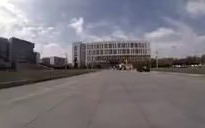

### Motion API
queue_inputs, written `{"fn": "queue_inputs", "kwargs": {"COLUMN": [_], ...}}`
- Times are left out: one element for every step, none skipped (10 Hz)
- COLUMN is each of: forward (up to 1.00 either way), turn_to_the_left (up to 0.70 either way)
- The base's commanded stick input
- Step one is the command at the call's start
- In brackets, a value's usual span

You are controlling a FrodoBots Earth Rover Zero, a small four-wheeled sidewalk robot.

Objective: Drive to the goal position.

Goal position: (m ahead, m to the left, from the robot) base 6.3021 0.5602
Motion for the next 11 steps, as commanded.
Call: {"fn": "queue_inputs", "kwargs": {"forward": [1.0, 1.0, 1.0, 1.0, 1.0, 1.0, 1.0, 1.0, 1.0, 1.0, 1.0], "turn_to_the_left": [0.0, 0.0, 0.0, 0.0, 0.0, 0.0, 0.0, 0.0, 0.0, 0.0, 0.0]}}
